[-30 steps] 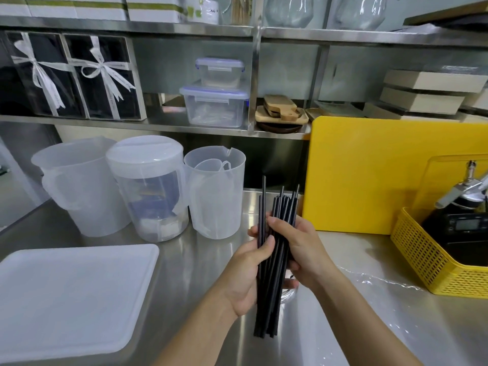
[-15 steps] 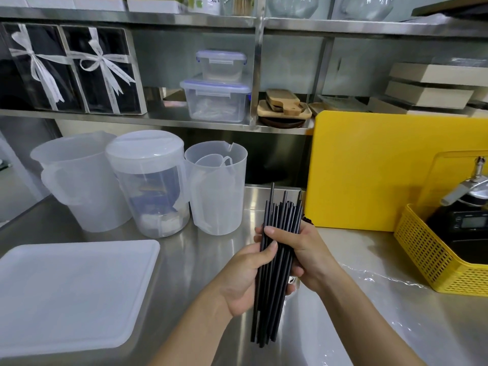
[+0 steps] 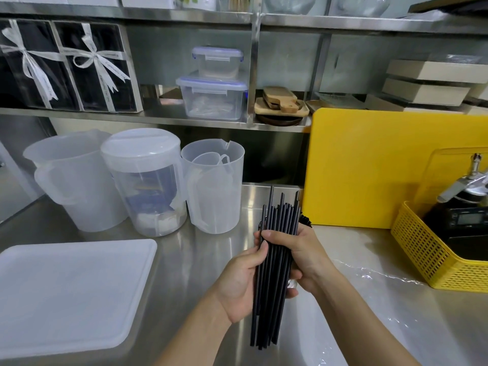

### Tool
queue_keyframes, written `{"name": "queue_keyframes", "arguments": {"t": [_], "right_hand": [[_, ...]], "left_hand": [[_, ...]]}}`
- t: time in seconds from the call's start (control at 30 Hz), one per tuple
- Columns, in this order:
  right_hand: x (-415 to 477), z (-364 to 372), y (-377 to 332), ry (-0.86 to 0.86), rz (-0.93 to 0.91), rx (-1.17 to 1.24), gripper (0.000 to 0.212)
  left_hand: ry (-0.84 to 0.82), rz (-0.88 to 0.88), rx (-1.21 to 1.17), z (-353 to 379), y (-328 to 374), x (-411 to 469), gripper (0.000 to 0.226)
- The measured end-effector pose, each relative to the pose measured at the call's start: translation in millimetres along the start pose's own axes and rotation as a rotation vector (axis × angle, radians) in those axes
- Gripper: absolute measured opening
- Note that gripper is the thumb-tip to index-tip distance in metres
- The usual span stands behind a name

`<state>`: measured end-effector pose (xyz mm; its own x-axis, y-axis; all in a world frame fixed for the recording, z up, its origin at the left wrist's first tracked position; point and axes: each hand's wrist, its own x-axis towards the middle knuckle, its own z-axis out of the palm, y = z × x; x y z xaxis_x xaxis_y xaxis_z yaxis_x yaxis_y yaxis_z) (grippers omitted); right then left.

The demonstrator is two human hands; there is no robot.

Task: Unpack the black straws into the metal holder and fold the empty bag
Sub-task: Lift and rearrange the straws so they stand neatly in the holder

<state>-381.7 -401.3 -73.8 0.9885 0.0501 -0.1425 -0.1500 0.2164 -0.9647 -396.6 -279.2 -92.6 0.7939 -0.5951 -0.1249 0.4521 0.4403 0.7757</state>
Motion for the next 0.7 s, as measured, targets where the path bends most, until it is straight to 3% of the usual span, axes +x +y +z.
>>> {"name": "queue_keyframes", "arguments": {"t": [0.5,0.7], "right_hand": [[0,7,6,-0.020,-0.054,-0.015,0.007],[-1,6,7,-0.145,-0.042,0.068,0.015]], "left_hand": [[0.099,0.061,0.251,-12,-10,2,0.021],[0.081,0.074,0.324,-14,-12,0,0.030]]}}
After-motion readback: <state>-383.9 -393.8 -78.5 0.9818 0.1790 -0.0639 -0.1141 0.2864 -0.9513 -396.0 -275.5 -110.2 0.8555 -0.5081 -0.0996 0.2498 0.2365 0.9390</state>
